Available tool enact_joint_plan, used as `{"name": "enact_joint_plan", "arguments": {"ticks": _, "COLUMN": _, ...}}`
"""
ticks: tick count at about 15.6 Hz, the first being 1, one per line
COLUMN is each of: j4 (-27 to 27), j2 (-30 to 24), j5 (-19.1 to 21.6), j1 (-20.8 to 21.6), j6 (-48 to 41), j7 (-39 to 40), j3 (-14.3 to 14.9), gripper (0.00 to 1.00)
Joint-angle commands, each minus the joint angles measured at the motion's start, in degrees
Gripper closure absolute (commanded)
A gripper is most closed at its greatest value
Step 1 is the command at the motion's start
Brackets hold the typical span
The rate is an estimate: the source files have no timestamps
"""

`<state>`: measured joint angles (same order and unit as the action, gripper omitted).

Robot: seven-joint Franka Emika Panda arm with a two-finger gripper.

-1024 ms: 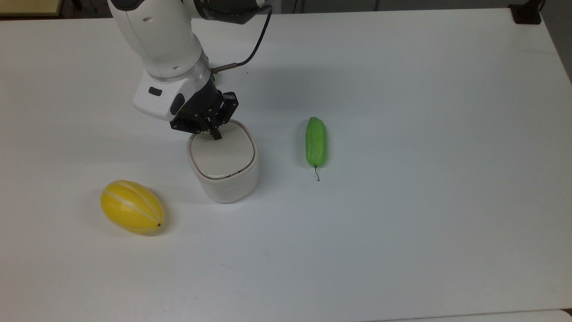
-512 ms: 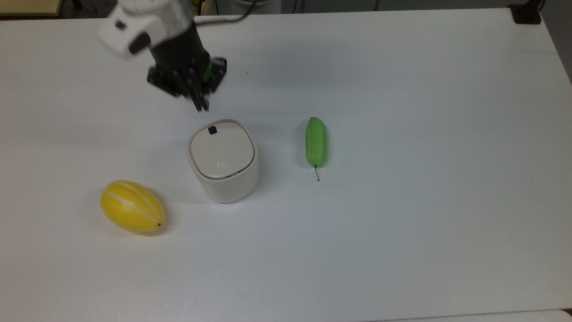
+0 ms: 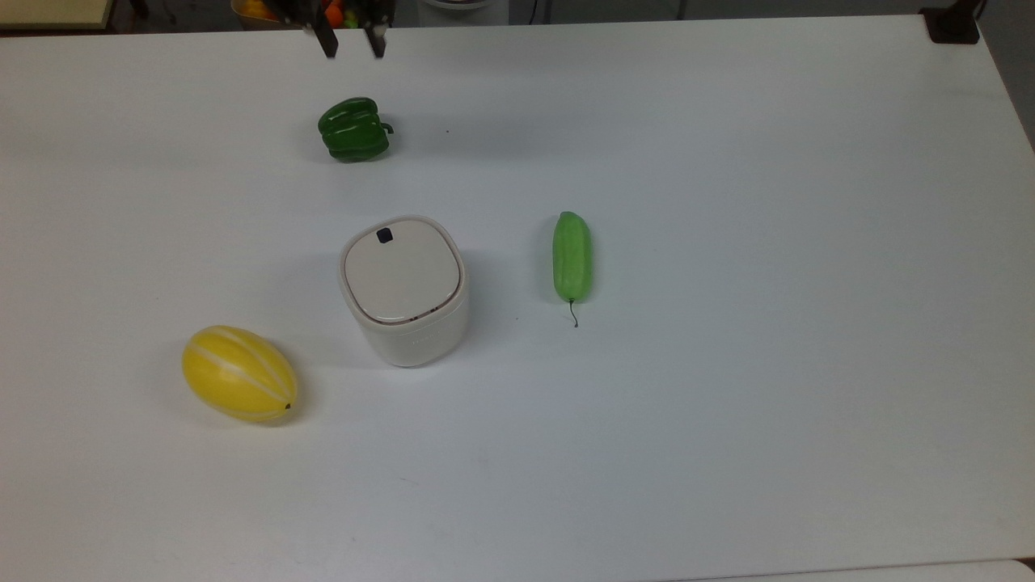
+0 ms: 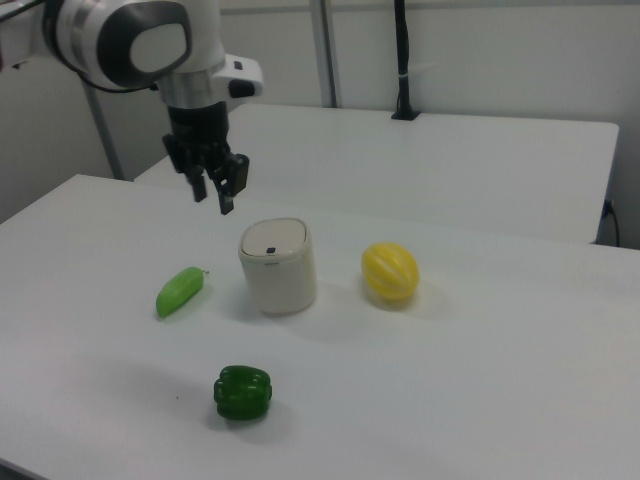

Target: Close garbage bin

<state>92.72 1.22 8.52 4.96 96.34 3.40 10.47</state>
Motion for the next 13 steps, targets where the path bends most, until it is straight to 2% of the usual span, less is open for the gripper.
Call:
{"name": "enact_joint_plan", "arguments": {"ticks": 1, "j4": 5.45, "j2": -6.84, "j5": -2.80, "j1": -1.52, "j6": -4.48, "j7": -3.47, "j3": -0.89, "gripper": 0.00}}
{"name": "enact_joint_plan", "arguments": {"ticks": 8, "j4": 4.84, "j2": -7.02, "j5": -5.17, "j1": -2.58, "j6": -4.93, "j7": -4.80, "j3": -0.89, "gripper": 0.00}}
{"name": "enact_joint_plan", "arguments": {"ticks": 13, "j4": 2.73, "j2": -7.11, "j5": -5.18, "j1": -4.34, "j6": -7.04, "j7": -5.24, "j3": -0.89, "gripper": 0.00}}
